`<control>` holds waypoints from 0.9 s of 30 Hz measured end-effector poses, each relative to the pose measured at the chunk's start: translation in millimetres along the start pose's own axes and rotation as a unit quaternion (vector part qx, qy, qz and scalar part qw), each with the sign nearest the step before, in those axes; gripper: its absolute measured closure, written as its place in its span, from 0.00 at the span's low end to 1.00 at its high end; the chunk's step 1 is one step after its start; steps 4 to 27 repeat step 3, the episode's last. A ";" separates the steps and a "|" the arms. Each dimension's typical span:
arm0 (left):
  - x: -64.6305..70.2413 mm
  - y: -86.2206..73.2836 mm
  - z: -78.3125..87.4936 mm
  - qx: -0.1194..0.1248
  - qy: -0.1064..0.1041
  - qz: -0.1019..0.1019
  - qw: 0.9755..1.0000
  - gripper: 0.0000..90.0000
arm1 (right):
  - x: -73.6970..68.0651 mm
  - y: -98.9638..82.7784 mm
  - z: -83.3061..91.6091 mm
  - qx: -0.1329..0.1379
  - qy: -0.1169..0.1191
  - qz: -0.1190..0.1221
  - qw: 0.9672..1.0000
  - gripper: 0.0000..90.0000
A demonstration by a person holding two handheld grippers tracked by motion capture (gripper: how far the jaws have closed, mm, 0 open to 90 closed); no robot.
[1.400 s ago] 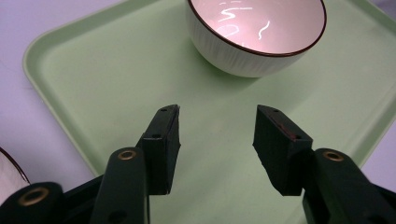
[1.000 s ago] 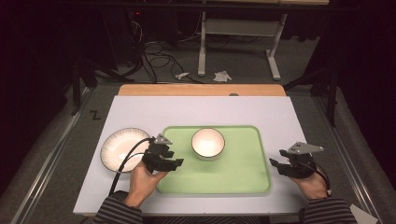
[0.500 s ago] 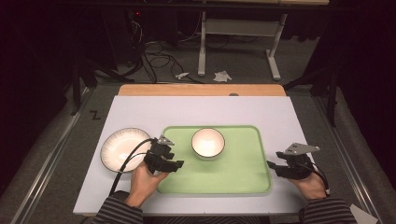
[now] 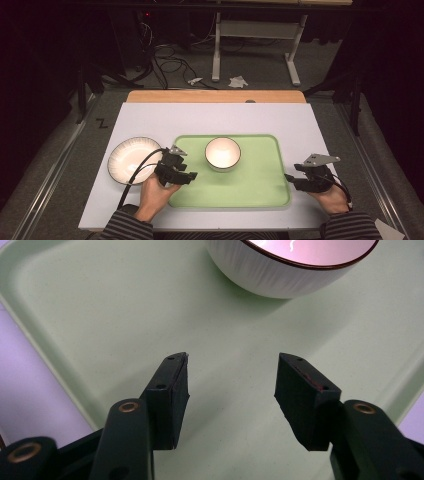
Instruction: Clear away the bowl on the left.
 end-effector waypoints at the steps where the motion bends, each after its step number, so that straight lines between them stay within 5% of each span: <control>1: 0.0 0.0 -0.4 0.000 0.000 0.001 1.000 0.52 | 0.0 0.0 0.1 0.000 0.000 0.000 1.000 0.52; 27: -0.4 0.0 -0.8 -0.001 0.000 0.001 1.000 0.52 | 0.1 0.0 0.4 0.001 -0.001 -0.002 1.000 0.52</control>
Point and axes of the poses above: each handheld gripper's, and its own axes: z roughly backward along the jaws, y roughly out of its top, x roughly to its right, the point moved 1 cm from there along -z, roughly forward along the jaws, and after that the axes turned 11 degrees about y, right-handed, at the moved point
